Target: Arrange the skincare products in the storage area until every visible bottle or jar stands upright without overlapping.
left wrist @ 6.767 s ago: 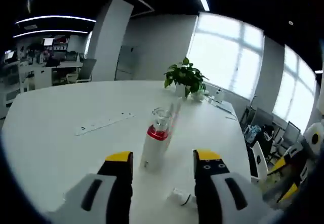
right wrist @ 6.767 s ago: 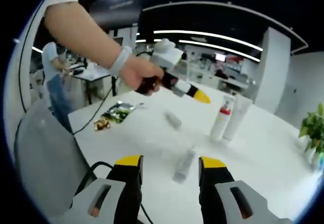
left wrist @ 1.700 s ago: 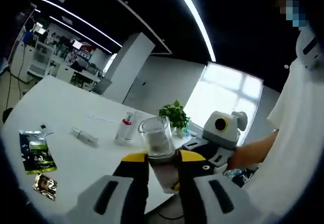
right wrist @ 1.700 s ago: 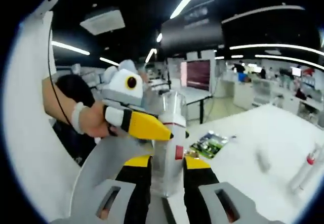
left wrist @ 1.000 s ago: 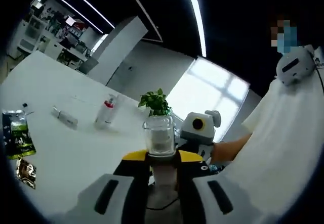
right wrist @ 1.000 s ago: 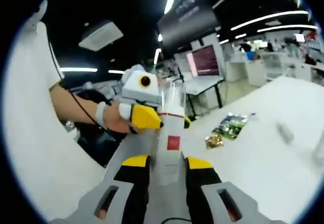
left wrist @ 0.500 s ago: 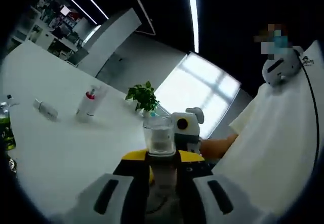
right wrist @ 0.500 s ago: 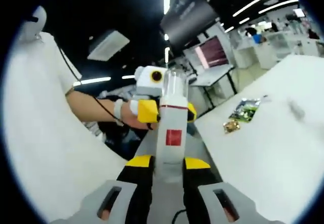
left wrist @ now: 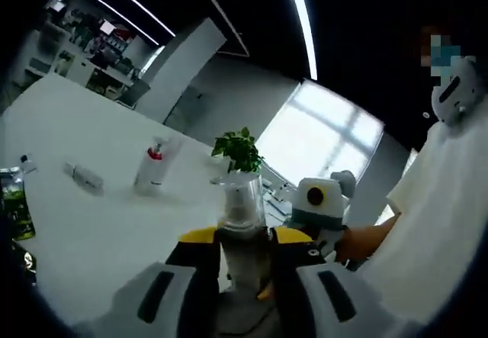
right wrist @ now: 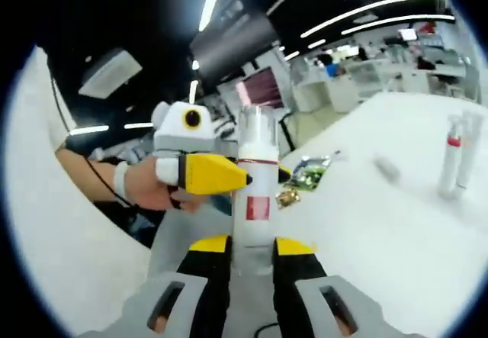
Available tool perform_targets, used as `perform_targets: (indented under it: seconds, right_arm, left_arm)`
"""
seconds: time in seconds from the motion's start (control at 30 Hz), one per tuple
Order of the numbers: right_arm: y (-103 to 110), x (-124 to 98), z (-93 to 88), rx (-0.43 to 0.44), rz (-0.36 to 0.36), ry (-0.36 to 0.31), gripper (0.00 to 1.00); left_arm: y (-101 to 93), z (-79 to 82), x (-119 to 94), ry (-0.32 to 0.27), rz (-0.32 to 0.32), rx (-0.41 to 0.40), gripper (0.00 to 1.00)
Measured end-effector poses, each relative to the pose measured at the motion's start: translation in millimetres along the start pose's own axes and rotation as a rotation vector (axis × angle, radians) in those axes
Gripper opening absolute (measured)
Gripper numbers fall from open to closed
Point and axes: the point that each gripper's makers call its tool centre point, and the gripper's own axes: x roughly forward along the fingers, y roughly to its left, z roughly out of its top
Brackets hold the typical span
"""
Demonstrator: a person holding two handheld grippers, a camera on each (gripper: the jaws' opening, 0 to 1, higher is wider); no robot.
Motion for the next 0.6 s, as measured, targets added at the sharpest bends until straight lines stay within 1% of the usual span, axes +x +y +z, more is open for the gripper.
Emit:
perform_targets:
  seconds: [0.03,0.13,0.2,0.23,0.27,0.3,0.37,0.43,0.47,0.5,0.53,0.57,0.6]
  right_arm:
    - [-5.3,0.7,0.0,-0.040,-0.051,0.013,0.15]
    - [-9.0,2.3,2.9,-0.094,-0.124,0.025,0.15]
    - [-10.7,3.4,7.5,-0.136,-0.171,0.032,0.15]
    - [-10.4,4.1,8.8,-0.164,-0.191,0.045,0.15]
    - [-11.9,4.3,9.1,-0.192,-0.214,0.060,0.15]
    - [-11.2,5.5,11.6,-0.232,-0.226,0.062,0.15]
    - [-8.7,7.1,11.7,-0.263,-0.223,0.077,0.15]
    - [-5.7,7.8,12.6,-0.292,-0.214,0.081,0.16]
    - [-2.5,9.1,13.9,-0.297,-0.191,0.074,0.16]
    - [0.5,10.2,12.3,-0.289,-0.161,0.085,0.16]
    - [2.8,9.6,8.1,-0.259,-0.127,0.118,0.16]
    - [2.9,9.3,7.4,-0.253,-0.114,0.129,0.16]
    - [7.1,9.2,6.6,-0.261,-0.073,0.139,0.16]
  left_arm:
    - [3.2,-0.3,1.6,-0.004,0.025,0.001,0.25]
    - [7.1,-0.6,5.1,-0.022,0.083,0.000,0.24]
    - [13.2,-0.9,4.9,-0.028,0.131,-0.030,0.22]
    - [16.0,0.0,3.8,-0.032,0.147,-0.024,0.21]
    - [16.4,1.1,3.3,-0.038,0.148,-0.029,0.21]
    - [17.0,2.1,1.0,-0.044,0.151,-0.051,0.21]
    - [15.3,3.0,-3.0,-0.045,0.150,-0.036,0.20]
    - [13.4,4.5,-7.8,-0.050,0.145,-0.049,0.19]
    - [13.5,5.6,-9.7,-0.055,0.143,-0.052,0.19]
    - [11.8,4.9,-11.4,-0.046,0.135,-0.038,0.18]
    - [9.9,2.8,-11.8,-0.028,0.128,-0.023,0.18]
    - [8.2,1.2,-12.2,-0.016,0.119,-0.006,0.17]
    - [5.9,0.2,-12.7,-0.007,0.107,0.012,0.17]
